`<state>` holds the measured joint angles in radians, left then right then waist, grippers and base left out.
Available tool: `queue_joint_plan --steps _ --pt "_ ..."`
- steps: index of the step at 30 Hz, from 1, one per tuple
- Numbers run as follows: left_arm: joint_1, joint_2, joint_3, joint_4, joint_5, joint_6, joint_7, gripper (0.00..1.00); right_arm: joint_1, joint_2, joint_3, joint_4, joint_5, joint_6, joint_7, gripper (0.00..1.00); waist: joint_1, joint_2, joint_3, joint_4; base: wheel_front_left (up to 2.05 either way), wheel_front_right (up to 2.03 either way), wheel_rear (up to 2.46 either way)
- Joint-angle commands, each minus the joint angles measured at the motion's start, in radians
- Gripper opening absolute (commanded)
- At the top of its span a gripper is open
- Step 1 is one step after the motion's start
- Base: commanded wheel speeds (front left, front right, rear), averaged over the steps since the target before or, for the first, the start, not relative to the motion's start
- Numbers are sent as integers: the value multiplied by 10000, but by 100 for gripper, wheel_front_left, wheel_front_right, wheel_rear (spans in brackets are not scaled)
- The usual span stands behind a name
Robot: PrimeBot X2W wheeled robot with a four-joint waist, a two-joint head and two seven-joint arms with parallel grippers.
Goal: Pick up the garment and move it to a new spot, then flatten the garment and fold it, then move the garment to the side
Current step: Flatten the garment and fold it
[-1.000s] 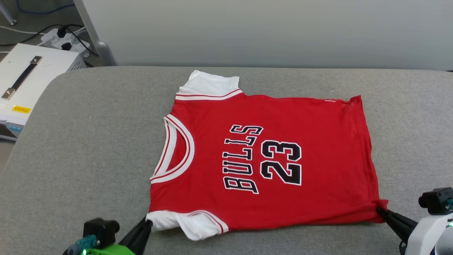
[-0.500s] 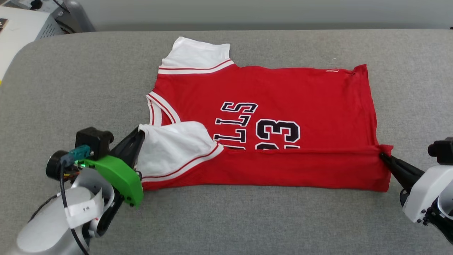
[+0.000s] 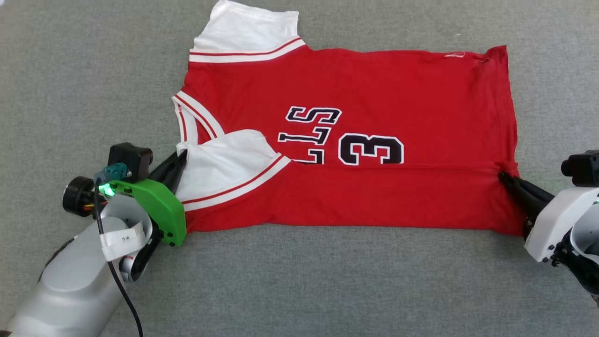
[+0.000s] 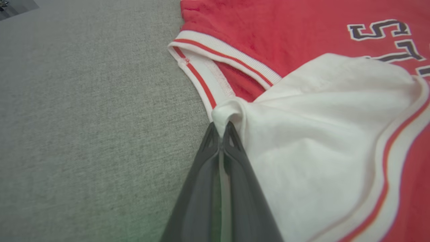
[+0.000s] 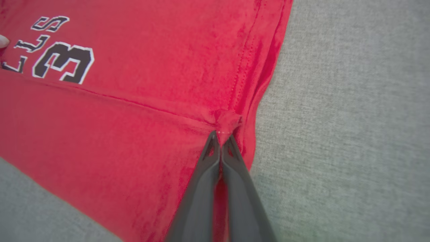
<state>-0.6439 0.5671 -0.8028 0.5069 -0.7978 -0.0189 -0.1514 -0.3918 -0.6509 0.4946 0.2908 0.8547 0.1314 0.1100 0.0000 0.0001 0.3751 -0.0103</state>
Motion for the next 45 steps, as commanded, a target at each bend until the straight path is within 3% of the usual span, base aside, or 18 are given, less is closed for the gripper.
queue_joint_plan --steps 1,7,8,9,10,11,17,21,27,32,36,42,45 --pt "-169 -128 -54 387 -23 -137 -112 0 -175 76 100 143 -72 -7 -53 0 0 -1 168 -5 0 0 0" --pt "-133 -599 -172 1574 -109 -488 -493 0 -287 173 461 486 39 -7 -232 0 0 -1 -6 -20 0 0 0" --pt "-135 -632 -159 1690 -113 -499 -552 37 -300 172 487 507 56 -7 -286 0 0 -1 -76 -12 0 0 0" --pt "-167 -641 -163 1805 -61 -491 -619 100 -307 163 507 532 76 -7 -346 37 0 -1 -161 8 0 0 0" --pt "-195 -670 -106 1848 -78 -486 -692 100 -303 157 512 538 95 -7 -398 81 0 -1 -239 33 0 0 0" --pt "-229 -697 6 1863 -156 -507 -770 100 -297 151 486 517 113 -7 -522 100 0 -1 -336 65 0 0 0" --pt "-695 -353 223 1375 200 -448 -986 100 -89 -15 333 359 48 -7 -962 100 0 -1 -892 252 0 0 0" --pt "-972 -9 195 702 186 -441 -379 100 84 -105 203 250 -38 -7 -1049 100 0 -1 -1199 360 0 0 0" --pt "-1310 484 182 -495 -806 -762 1827 100 255 -171 32 89 -193 -7 -895 100 0 -1 -1469 477 0 0 0" --pt "-1455 742 -142 -1217 -2070 -850 4792 100 370 -122 -43 -26 -269 -7 -665 100 0 -1 -1559 524 0 0 0" --pt "-1499 839 -394 -1528 -2811 -730 6586 100 432 -66 -43 -120 -289 -7 -444 100 0 -1 -1508 508 0 0 0" --pt "-1287 913 -781 -1418 -3382 -568 8095 100 367 31 -44 -241 -322 -7 -242 100 0 -1 -1341 328 0 0 0" --pt "-1050 891 -952 -1186 -3471 -547 8338 100 299 85 -35 -262 -341 -7 -180 100 0 -1 -1240 211 0 0 0"
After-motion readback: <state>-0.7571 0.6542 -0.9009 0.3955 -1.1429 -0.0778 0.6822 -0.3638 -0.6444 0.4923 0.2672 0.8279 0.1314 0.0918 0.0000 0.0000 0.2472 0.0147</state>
